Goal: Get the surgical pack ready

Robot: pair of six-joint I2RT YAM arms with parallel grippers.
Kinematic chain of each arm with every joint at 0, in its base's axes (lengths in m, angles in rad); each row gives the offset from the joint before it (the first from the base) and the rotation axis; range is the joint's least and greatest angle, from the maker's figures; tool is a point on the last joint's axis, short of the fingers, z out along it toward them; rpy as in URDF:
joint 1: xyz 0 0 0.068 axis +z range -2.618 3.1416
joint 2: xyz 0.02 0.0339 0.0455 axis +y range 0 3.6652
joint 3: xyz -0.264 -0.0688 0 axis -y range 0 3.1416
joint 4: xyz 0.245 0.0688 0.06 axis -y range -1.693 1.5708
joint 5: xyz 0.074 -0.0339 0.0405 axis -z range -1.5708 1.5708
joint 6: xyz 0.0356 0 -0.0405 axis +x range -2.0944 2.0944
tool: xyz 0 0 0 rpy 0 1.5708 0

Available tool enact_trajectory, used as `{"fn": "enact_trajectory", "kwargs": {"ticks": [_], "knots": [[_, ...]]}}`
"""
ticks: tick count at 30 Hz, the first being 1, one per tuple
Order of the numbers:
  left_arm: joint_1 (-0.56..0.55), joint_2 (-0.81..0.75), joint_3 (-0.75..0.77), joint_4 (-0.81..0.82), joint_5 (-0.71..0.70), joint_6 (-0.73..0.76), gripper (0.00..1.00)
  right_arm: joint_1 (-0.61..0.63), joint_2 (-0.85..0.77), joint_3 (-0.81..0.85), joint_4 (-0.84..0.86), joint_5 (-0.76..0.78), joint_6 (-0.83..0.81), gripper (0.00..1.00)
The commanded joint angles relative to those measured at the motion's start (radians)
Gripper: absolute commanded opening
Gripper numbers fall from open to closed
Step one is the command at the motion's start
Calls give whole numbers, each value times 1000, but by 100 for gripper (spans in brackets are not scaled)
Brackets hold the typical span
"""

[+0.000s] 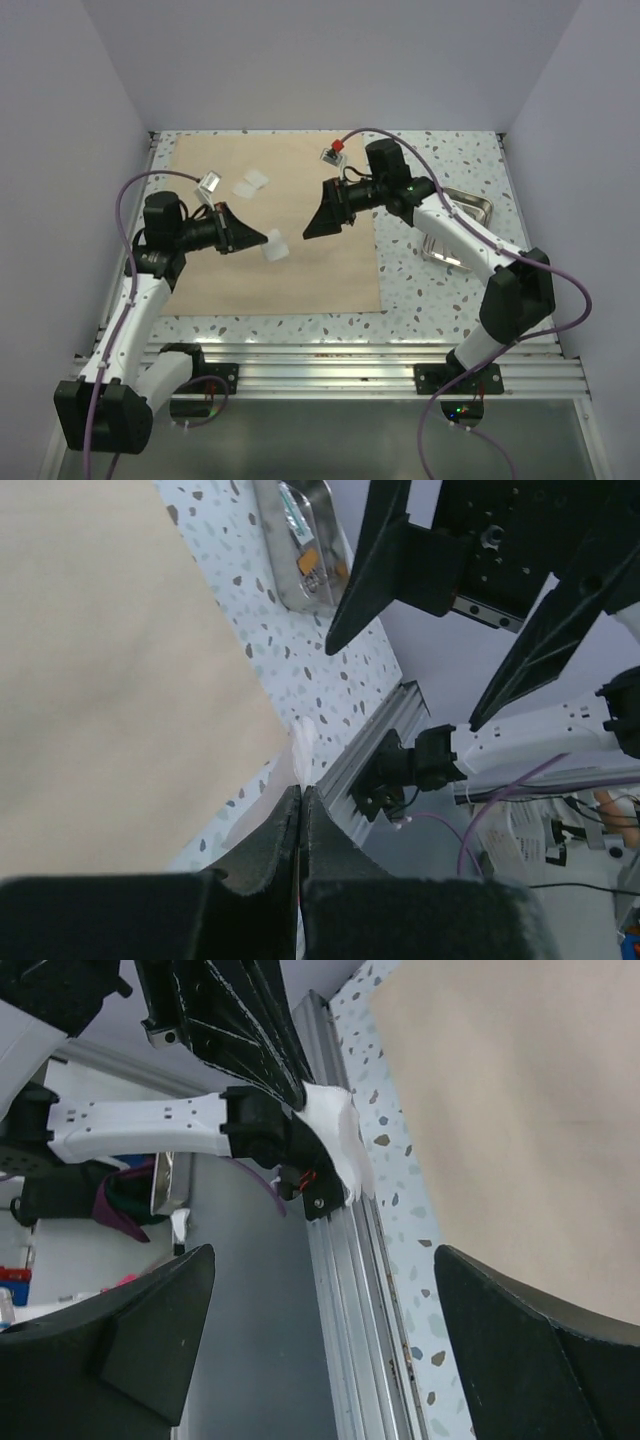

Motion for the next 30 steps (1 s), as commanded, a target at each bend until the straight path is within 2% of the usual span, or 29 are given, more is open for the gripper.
{"fn": "enact_trajectory", "kwargs": {"ticks": [1, 7, 25, 28, 30], "knots": [[-9, -56, -17, 5, 107, -44, 0, 53, 32, 20, 114, -93, 34, 92], [-18, -90, -27, 27, 156, -70, 0, 129, 90, 40, 114, -91, 28, 84], [-32, -102, -56, 108, 187, -153, 0, 225, 150, 56, 160, -123, 39, 76], [-32, -93, -59, 114, 187, -161, 0, 234, 149, 49, 186, -131, 62, 69], [-32, -90, -57, 122, 189, -167, 0, 235, 147, 40, 195, -131, 70, 59]]}}
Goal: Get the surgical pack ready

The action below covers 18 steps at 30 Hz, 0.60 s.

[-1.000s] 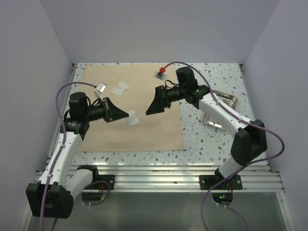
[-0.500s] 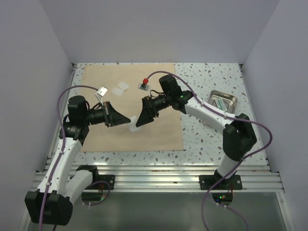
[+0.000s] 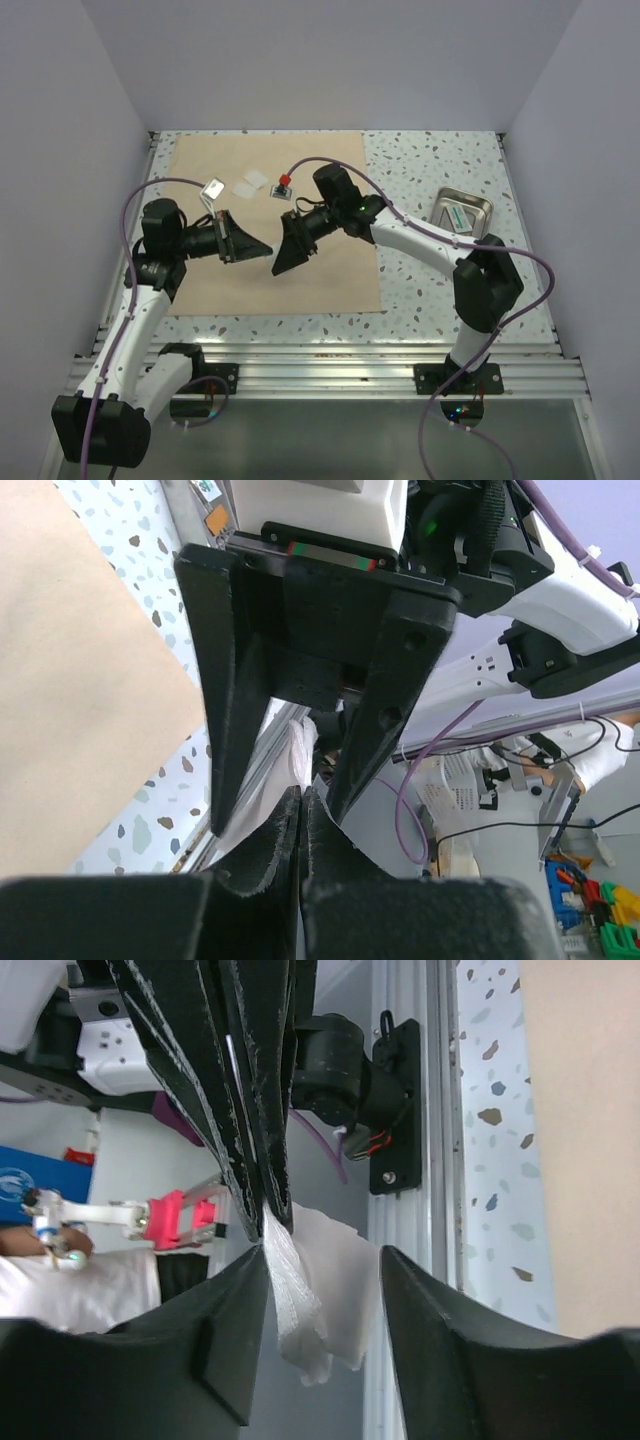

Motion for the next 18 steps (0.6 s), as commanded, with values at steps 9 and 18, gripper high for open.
{"fn": "enact_trajectory", "kwargs": {"ticks": [9, 18], "knots": [[-5, 42, 10, 77, -5, -52, 9, 2, -16, -13, 41, -30, 27, 0], [4, 209, 255, -222, -251, 160, 52, -44, -42, -51, -74, 19, -7, 0]]}}
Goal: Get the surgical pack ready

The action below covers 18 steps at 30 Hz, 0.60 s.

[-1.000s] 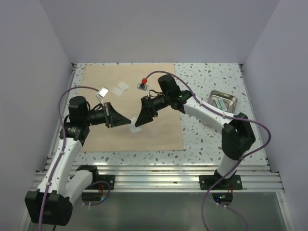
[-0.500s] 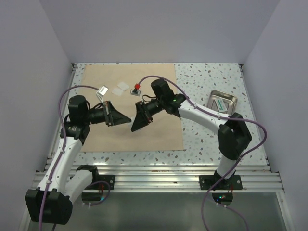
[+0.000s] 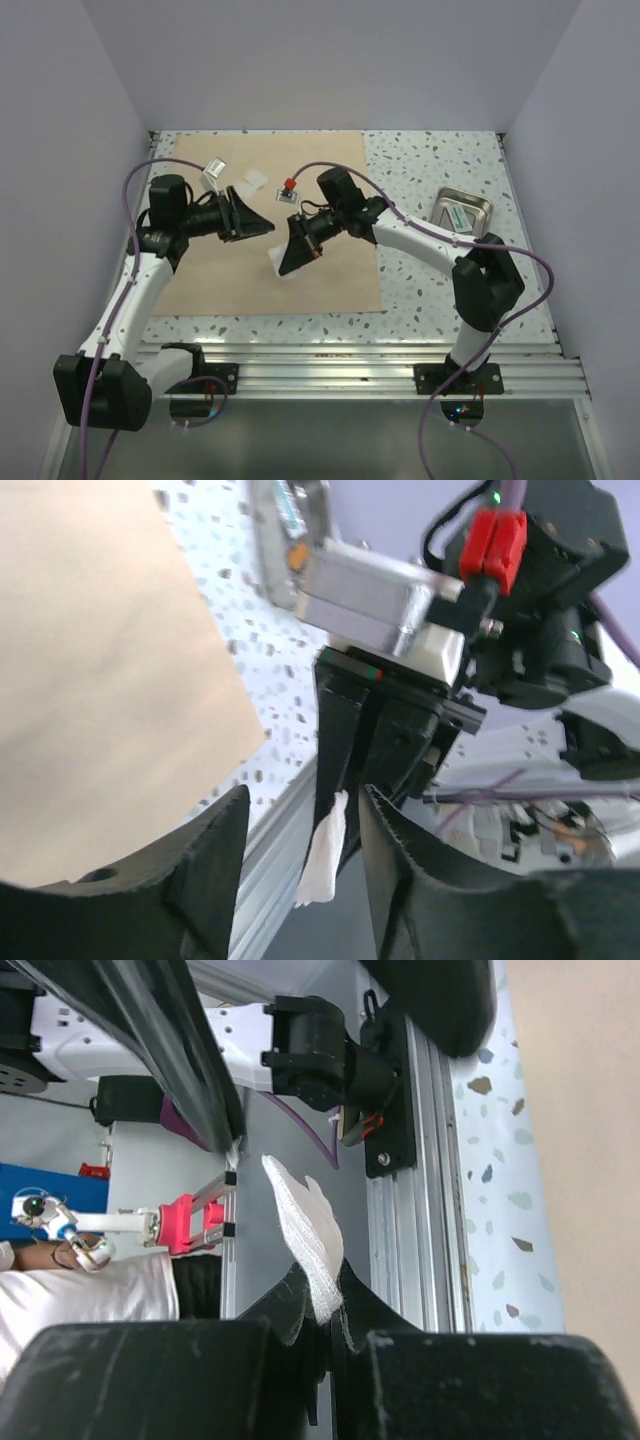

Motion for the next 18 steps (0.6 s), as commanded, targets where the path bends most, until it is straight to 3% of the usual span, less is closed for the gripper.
{"fn": "enact_trajectory", "kwargs": {"ticks": [1, 7, 13, 18], "knots": [[10, 77, 148, -219, -217, 137, 53, -47, -46, -30, -88, 32, -25, 0], [10, 261, 351, -542, -567, 310, 53, -233, -72, -53, -314, 275, -58, 0], [10, 337, 365, -522, -609, 311, 51, -587, -65, -38, -540, 597, -81, 0], [12, 421, 388, -530, -627, 333, 50, -736, -25, 31, -660, 778, -134, 0]]}}
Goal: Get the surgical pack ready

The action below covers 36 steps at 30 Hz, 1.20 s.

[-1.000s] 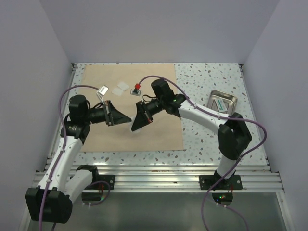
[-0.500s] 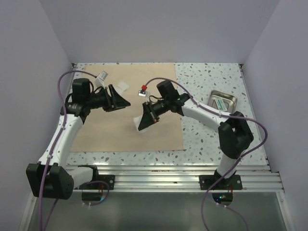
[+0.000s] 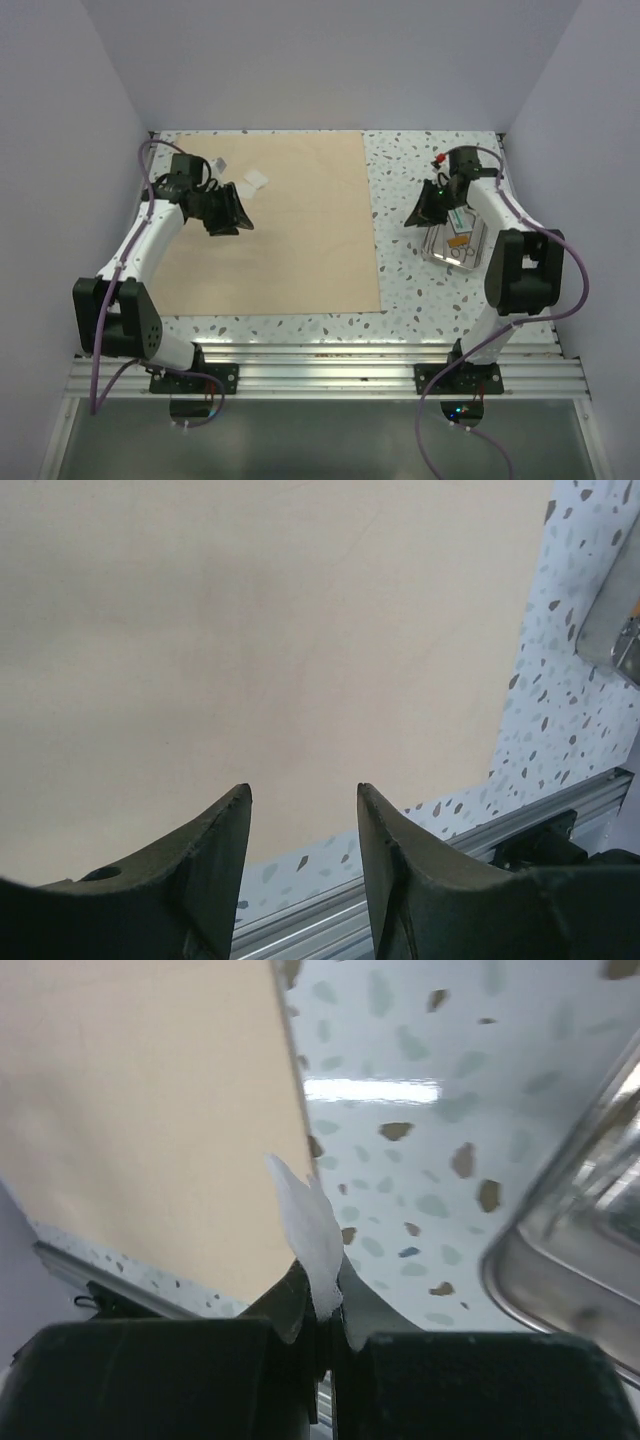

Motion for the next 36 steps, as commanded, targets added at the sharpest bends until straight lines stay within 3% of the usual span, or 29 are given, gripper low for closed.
{"fn": "enact_trajectory", "kwargs": {"ticks": [1, 7, 12, 17, 22, 23, 24, 26, 29, 36], "knots": [[3, 52, 58, -28, -36, 52, 50, -77, -5, 64, -151, 189, -57, 0], [3, 130, 104, -21, -5, 81, 49, -197, 86, 78, -163, 201, -121, 0], [3, 146, 111, -18, 7, 87, 49, -235, 209, 118, -171, 161, -156, 0], [3, 143, 101, -4, 29, 87, 48, -265, 321, 178, -182, 28, -198, 0], [3, 134, 91, -9, 27, 88, 48, -268, 360, 207, -192, 51, -187, 0], [3, 129, 83, -9, 27, 88, 48, -268, 354, 206, -195, 61, -183, 3], [3, 128, 81, -10, 26, 88, 48, -268, 347, 204, -203, 71, -175, 16], [3, 126, 78, -13, 20, 87, 48, -269, 326, 200, -209, 92, -161, 33], [3, 132, 80, -13, 20, 84, 48, -269, 294, 195, -231, 121, -147, 46], [3, 147, 91, -13, 27, 72, 48, -269, 203, 209, -318, 206, -130, 53]]}}
